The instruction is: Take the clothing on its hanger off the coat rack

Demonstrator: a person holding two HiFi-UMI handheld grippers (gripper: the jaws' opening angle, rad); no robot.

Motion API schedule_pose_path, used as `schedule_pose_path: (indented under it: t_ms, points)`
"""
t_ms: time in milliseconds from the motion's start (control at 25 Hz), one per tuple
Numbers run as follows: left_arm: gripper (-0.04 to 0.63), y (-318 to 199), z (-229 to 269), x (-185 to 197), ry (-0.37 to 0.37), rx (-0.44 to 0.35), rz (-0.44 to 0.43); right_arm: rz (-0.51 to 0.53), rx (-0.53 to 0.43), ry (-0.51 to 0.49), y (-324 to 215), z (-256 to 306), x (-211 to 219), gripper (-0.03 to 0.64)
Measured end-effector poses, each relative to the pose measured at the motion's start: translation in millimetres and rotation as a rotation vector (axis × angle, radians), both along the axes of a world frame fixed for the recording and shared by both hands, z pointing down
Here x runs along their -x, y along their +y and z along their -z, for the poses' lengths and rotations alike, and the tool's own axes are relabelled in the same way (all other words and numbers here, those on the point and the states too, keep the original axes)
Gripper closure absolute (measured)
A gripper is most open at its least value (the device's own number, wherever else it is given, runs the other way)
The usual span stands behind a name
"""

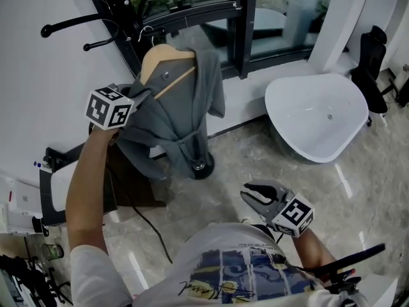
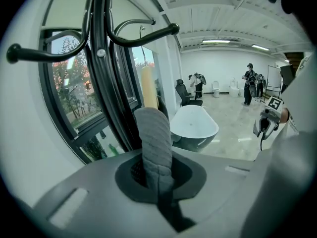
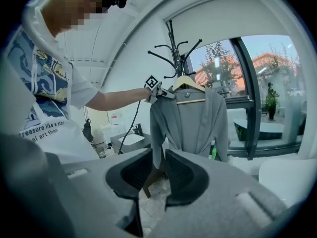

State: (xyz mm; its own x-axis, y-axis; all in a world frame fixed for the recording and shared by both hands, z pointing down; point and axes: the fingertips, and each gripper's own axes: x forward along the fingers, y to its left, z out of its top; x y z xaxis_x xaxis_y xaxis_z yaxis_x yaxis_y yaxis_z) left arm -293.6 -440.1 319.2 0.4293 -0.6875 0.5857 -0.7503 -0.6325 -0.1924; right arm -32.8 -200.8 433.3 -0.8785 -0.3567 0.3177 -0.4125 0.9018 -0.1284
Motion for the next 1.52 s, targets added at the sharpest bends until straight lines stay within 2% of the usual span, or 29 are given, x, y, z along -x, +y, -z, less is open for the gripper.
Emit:
schedule_pose_path:
  t_ms: [200, 560, 1040, 1280, 1520]
  points:
    - [0.594, 4.0, 16.2, -4.3, 0.012, -0.008, 0.005, 0.02, -0.008, -0.007, -2.2, 4.1, -7.7, 0.535]
    - [0.594, 8.1, 33.1, -33.6, 0.006, -0.014, -0.01, 0.036, -0.004, -0.02, -2.4, 7.5, -32.7, 0.535]
    - [0.594, 28.5, 29.5, -70.9, 0.002, -0.005, -0.01, 0.056, -0.004, -0.044, -2.7, 3.5, -65.2, 0.535]
    - [0.594, 55.6, 32.3, -85.2, 0.011, -0.009, -0.018, 0.078, -0.012, -0.057, -4.6, 9.0, -69.9, 0.535]
    - [0.594, 104.1, 20.6, -104.9, 0.032, -0.017, -0.045, 0.099, -0.017, -0.042, 4.5, 1.0, -78.1, 0.535]
